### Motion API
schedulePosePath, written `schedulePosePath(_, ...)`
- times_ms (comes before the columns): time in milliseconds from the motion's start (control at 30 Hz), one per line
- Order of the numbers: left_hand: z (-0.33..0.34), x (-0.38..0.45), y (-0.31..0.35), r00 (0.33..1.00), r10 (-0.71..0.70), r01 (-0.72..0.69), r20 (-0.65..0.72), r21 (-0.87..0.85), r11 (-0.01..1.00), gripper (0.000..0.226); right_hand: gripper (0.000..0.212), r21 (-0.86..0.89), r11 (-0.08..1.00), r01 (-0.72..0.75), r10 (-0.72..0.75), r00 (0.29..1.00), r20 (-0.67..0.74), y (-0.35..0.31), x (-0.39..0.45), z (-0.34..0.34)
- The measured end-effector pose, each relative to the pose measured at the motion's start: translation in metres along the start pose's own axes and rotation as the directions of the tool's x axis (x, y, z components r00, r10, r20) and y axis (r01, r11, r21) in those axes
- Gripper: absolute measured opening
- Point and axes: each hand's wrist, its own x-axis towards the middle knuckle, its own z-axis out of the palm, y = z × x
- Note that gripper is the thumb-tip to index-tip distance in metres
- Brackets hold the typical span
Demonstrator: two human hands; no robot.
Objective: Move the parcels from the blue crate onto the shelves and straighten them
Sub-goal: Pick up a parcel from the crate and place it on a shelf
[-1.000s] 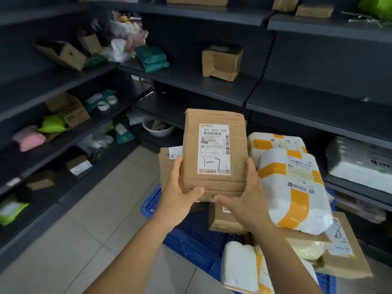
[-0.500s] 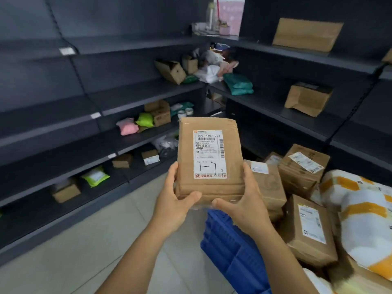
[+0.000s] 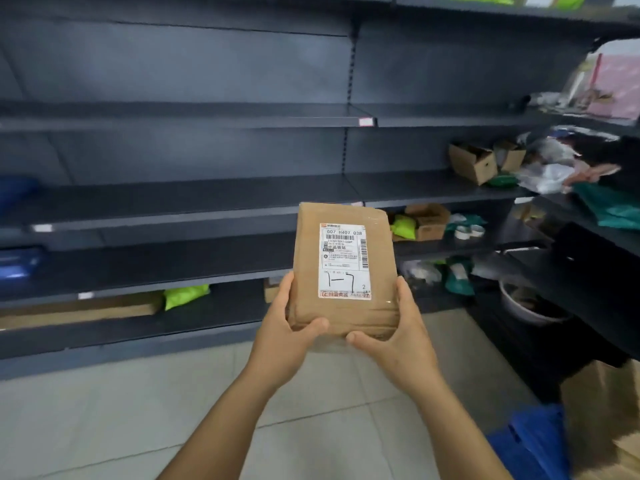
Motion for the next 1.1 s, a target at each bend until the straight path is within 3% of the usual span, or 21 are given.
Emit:
schedulePosePath(300, -0.130, 0.008, -0.018, 0.953, -0.036, 0.044, -0.300, 0.017, 0.999, 0.089, 0.116, 0.036, 0.989, 0.140, -0.145, 0.957, 0.251, -0.082, 0.040, 0.123)
schedulePosePath(533, -0.213, 0.049, -0.037, 0.901, -0.069, 0.091, -0.428, 0.031, 0.995, 0.090, 0.119, 0.067, 0.977, 0.200, -0.211, 0.901, 0.379, -0.126, 0.089, 0.218)
schedulePosePath(1100, -0.424, 0.248, -0.085, 0.825, -0.120, 0.207, -0.553, 0.098, 0.973, 0.086, 0.115, 0.014, 0.952, 0.306, -0.265, 0.802, 0.535, -0.252, 0.267, 0.443)
